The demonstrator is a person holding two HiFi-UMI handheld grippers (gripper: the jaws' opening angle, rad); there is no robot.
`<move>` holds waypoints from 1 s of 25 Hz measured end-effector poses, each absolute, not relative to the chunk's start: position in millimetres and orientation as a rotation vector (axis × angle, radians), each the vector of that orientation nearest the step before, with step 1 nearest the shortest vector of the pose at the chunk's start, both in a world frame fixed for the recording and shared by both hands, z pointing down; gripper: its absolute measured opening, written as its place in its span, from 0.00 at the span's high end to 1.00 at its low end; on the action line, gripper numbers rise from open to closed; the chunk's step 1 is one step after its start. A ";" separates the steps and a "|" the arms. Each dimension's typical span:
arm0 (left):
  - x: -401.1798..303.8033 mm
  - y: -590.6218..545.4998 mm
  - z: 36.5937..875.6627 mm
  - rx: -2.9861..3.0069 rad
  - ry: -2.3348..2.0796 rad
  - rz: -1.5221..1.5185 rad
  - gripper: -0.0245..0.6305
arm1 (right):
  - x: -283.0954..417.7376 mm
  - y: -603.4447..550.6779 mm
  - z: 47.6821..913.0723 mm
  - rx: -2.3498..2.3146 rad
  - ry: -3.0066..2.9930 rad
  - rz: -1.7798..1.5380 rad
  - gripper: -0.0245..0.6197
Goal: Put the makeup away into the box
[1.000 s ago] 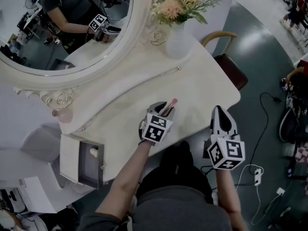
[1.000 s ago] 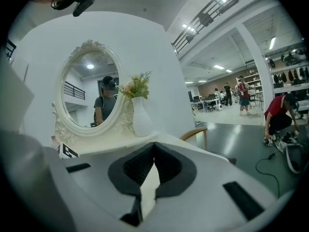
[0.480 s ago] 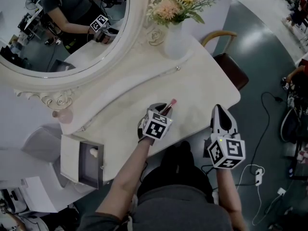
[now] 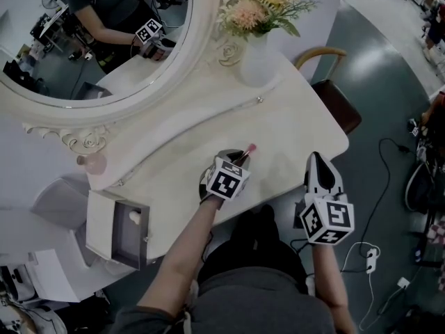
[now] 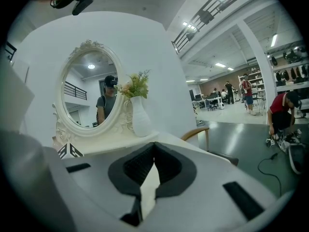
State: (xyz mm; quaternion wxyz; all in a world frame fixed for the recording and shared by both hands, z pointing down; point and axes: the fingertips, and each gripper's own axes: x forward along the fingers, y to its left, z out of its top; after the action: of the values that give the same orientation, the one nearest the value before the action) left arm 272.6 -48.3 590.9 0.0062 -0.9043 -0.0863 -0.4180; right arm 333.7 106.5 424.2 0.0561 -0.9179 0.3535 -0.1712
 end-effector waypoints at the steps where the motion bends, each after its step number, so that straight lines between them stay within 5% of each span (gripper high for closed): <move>1: 272.5 -47.7 591.9 -2.831 -0.268 -1.310 0.86 | 333.8 106.1 424.2 -2.783 1.078 -0.519 0.96; 25: 251.7 -79.8 522.5 -2.958 0.100 -1.109 0.89 | 323.4 62.1 425.3 -2.646 1.400 -0.544 0.96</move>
State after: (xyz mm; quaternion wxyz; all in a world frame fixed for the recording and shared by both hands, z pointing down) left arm 251.7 -79.8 522.5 -0.0097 -0.9358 0.0317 -0.3508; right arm 323.4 62.1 425.3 0.0494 -0.8686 0.4596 -0.1784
